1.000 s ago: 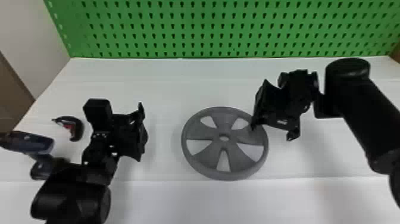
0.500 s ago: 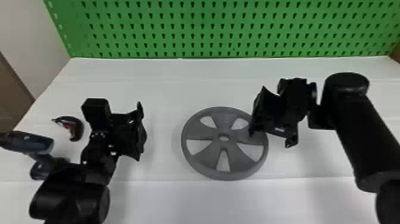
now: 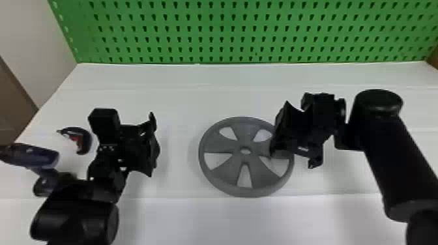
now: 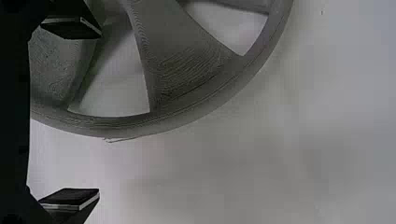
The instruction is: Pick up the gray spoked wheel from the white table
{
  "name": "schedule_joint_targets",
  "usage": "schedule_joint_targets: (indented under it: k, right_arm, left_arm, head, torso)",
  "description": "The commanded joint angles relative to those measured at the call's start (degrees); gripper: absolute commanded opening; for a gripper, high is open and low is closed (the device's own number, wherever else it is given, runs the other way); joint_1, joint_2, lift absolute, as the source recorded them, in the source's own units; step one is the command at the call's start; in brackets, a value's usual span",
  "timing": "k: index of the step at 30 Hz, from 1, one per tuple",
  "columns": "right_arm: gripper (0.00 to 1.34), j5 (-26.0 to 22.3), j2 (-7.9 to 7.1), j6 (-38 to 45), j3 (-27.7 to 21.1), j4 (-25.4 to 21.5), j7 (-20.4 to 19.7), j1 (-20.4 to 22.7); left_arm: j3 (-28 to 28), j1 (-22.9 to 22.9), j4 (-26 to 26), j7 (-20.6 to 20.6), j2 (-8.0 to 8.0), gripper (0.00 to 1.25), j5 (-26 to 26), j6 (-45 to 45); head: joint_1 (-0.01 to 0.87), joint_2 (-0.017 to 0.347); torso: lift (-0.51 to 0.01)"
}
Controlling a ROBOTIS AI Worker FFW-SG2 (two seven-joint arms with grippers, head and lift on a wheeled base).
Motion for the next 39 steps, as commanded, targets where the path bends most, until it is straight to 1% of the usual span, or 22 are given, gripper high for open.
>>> schedule_joint_targets:
  k: [1,8,14,19,23,28,39]
  right_arm:
    - [1.23,0.1,0.16,0.0,-0.5,-0.2,0.0,0.7]
    - [1.23,0.7,0.07,0.0,0.0,-0.9,0.0,1.0]
    - [1.23,2.6,-0.01,-0.1,1.3,-1.6,0.0,0.7]
    - [1.27,3.0,-0.01,0.0,1.7,-1.6,0.0,0.6]
    - [1.25,3.0,-0.10,-0.2,1.8,-1.6,0.0,0.6]
    - [1.25,4.0,0.16,-0.5,1.9,-1.6,0.1,1.0]
    - [1.25,4.6,0.07,-1.1,2.7,-1.4,0.1,1.2]
  left_arm:
    - [-0.1,0.1,0.0,0.0,0.17,1.06,0.1,0.0]
    - [-0.1,0.1,0.0,0.0,0.26,1.06,0.3,0.0]
    - [-0.2,0.1,0.0,0.0,0.26,1.06,0.4,0.0]
    - [-0.2,0.1,0.0,0.0,0.26,1.06,0.5,0.0]
    - [-0.2,0.1,0.0,0.0,0.26,1.06,0.5,0.0]
    - [-0.3,0.0,0.0,0.0,0.26,1.06,0.6,0.0]
    - [-0.4,-0.2,0.0,0.0,0.26,1.06,0.7,0.0]
  head:
    - [0.770,0.044]
    - [0.770,0.044]
    - [0.770,0.044]
    - [0.770,0.044]
    - [0.770,0.044]
    - [0.770,0.044]
    - [0.770,0.044]
  torso:
    - [-0.098]
    - [-0.098]
    - [-0.098]
    - [-0.098]
    - [-0.098]
    - [-0.098]
    - [-0.098]
